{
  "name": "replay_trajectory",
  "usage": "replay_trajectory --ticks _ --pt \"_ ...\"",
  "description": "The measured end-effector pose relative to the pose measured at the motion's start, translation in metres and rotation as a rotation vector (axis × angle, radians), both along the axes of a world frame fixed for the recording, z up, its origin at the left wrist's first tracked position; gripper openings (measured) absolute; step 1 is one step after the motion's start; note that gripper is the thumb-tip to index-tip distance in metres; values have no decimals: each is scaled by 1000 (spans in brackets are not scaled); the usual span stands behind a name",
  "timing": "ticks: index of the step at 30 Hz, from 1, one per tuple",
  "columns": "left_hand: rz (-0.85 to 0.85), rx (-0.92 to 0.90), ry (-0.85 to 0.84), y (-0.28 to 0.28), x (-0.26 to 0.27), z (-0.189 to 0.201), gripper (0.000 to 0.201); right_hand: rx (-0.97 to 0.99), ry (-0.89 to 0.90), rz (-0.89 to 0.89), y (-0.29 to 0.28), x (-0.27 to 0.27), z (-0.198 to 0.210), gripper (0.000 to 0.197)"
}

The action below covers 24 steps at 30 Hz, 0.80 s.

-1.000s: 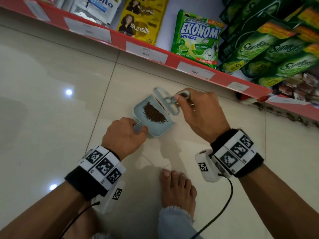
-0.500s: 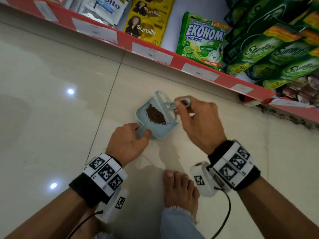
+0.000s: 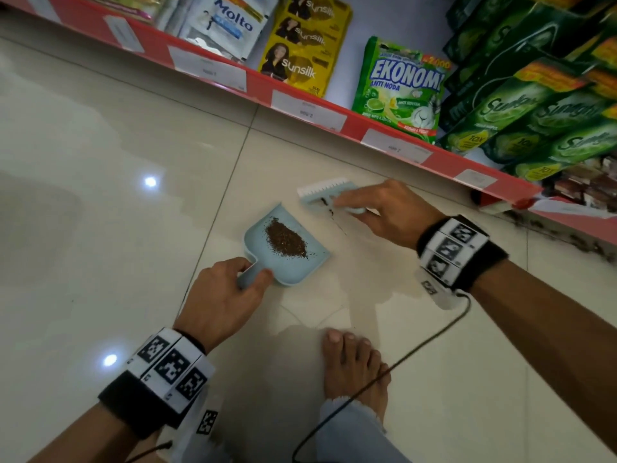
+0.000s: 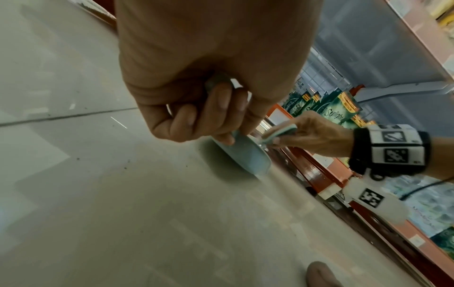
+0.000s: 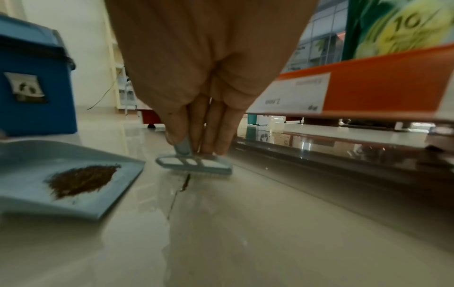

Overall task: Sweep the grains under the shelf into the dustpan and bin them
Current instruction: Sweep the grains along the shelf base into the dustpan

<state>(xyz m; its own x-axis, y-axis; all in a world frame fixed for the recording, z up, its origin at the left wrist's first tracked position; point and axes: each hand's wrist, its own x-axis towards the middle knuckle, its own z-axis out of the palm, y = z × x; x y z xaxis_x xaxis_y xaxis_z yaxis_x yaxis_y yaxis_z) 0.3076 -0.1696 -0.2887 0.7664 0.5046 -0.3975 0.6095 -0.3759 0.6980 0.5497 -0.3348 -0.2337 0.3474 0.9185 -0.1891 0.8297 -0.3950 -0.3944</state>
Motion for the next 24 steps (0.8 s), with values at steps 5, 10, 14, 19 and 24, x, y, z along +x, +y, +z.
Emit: replay_trajectory --ticks 5,10,14,19,24 --pt "-12 -16 0 3 0 4 38 -55 33 51 -43 10 19 27" --pt "-32 -28 1 1 4 4 37 163 -46 -160 -35 28 21 27" --pt "-65 -10 15 0 4 4 36 130 -87 -302 -14 20 4 29" --pt "-77 -4 21 -1 2 5 36 -15 0 -89 -26 -13 2 28" --pt "-94 -17 48 -7 11 9 41 94 -17 -91 -47 -29 12 26"
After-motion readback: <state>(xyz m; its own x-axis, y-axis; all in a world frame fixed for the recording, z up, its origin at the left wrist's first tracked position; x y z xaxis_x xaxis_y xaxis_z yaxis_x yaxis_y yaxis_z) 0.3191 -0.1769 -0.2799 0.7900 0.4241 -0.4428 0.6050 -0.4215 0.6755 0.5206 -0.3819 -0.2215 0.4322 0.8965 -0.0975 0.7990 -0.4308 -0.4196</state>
